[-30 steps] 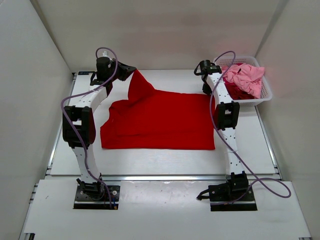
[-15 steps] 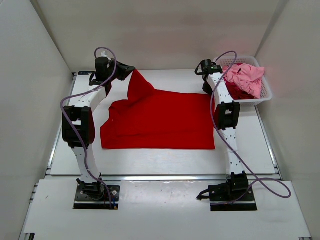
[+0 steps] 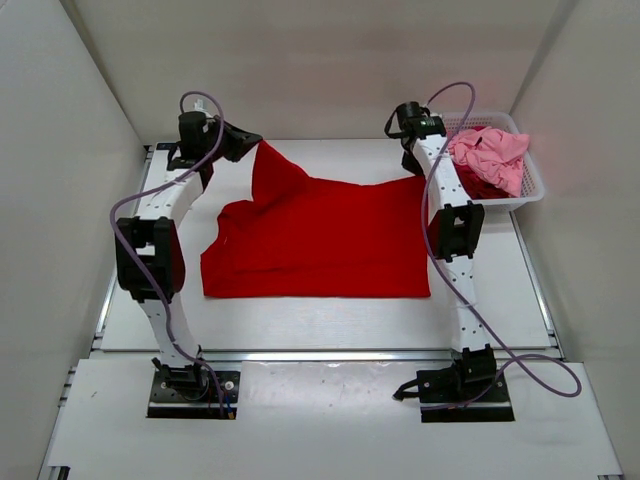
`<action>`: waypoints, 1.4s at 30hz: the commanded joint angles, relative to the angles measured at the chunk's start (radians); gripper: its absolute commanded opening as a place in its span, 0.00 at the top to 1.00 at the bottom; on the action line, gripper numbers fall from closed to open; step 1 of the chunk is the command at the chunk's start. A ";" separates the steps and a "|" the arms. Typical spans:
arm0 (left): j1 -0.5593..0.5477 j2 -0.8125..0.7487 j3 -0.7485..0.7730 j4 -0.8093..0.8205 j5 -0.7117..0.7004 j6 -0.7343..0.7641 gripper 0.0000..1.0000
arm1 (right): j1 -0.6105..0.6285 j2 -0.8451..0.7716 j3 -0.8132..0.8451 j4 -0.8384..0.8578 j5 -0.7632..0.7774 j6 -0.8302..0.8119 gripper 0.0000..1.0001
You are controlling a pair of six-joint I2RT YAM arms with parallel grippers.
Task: Fold and stack the t-shirts
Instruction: Pick up the 1/3-folded T-shirt from the center of the board, then fold the 1/3-folded T-shirt at the center of the board.
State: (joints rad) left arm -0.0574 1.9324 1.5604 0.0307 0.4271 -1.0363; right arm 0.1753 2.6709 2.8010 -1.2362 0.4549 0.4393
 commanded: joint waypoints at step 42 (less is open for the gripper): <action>0.114 -0.581 -0.355 -0.299 -0.033 0.389 1.00 | 0.020 -0.625 -0.975 0.584 -0.159 -0.289 1.00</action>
State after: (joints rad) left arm 0.0540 1.4220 1.2388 -0.2363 0.4309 -0.7017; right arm 0.1947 2.0365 1.7870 -0.6788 0.2733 0.1787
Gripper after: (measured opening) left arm 0.023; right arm 0.004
